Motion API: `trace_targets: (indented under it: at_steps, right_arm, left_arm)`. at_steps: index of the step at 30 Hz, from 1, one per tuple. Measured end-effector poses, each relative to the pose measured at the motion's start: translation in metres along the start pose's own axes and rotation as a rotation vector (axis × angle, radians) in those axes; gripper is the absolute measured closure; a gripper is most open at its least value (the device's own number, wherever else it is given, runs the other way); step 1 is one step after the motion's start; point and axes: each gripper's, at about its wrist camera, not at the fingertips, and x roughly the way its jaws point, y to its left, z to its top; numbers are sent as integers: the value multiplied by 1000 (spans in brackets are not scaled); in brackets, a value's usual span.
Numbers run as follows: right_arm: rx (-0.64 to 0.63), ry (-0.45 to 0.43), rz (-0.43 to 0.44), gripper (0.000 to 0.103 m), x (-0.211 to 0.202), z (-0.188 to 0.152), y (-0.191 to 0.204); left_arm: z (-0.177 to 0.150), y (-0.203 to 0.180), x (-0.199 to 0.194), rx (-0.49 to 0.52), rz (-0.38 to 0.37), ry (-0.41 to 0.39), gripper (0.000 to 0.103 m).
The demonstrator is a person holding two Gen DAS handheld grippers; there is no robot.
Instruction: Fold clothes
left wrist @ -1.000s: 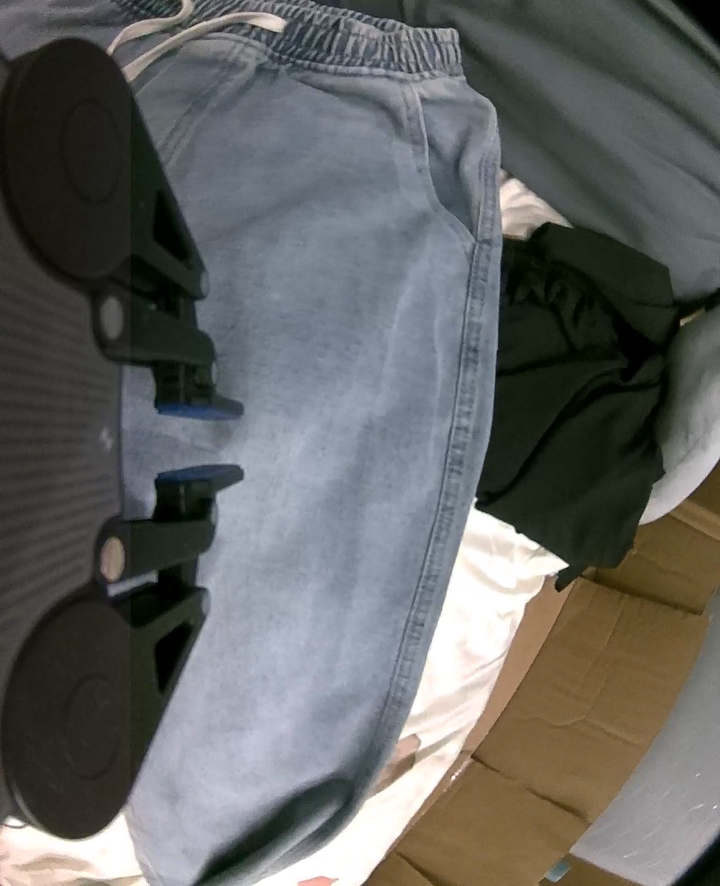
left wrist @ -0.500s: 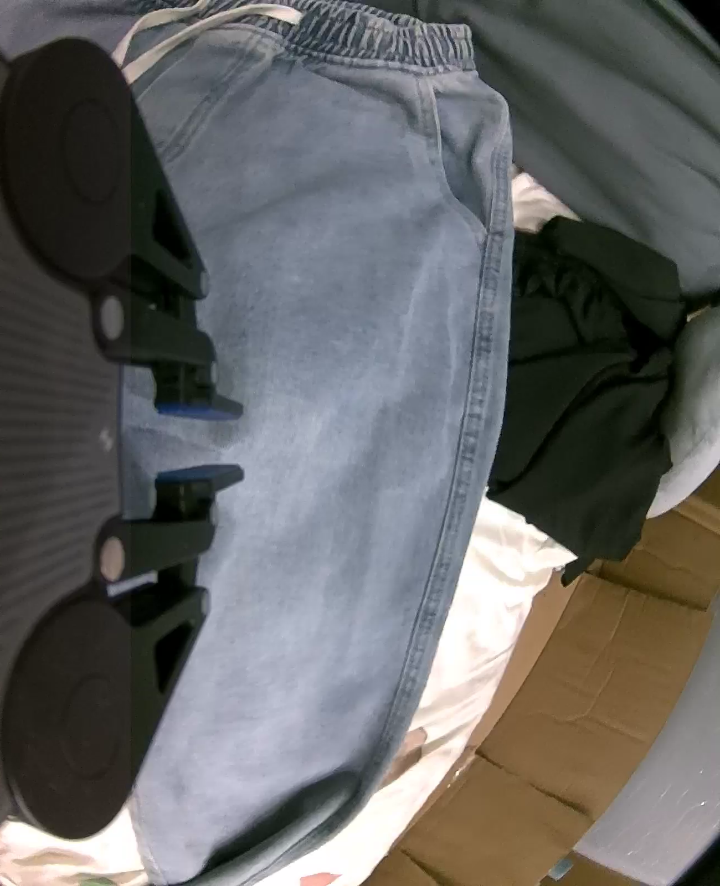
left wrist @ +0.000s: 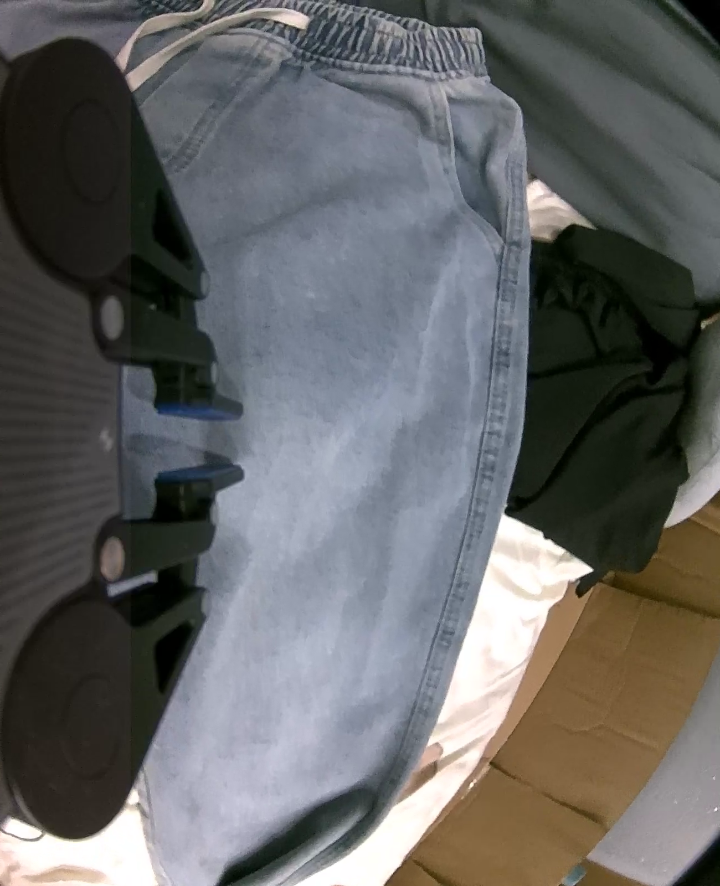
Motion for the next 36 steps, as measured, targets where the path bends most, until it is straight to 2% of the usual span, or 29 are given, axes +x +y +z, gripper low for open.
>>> trace_targets:
  at_steps: [5,9,12,19,23,31,36]
  right_arm:
    - [61,41,9,60,16,-9,-7]
    - [53,48,8,74,18,-9,-6]
    - [-54,37,-23,82,8,-8,7]
    - [-336,-63,-153,85,-26,0,59]
    - [-425,-133,-203,85,-37,17,81]
    - [-621,-235,-297,85,-27,67,130]
    - [-731,-282,-340,85,-8,88,151]
  left_arm:
    - [-2,2,0,2,-6,8,84]
    - [-4,6,0,1,-10,11,84]
    - [-4,8,0,-6,-14,11,84]
    - [-2,13,-3,-64,-37,-11,84]
    - [2,12,1,-88,-47,-22,84]
    - [17,14,17,-101,-30,-46,84]
    - [40,13,25,-81,-30,-96,84]
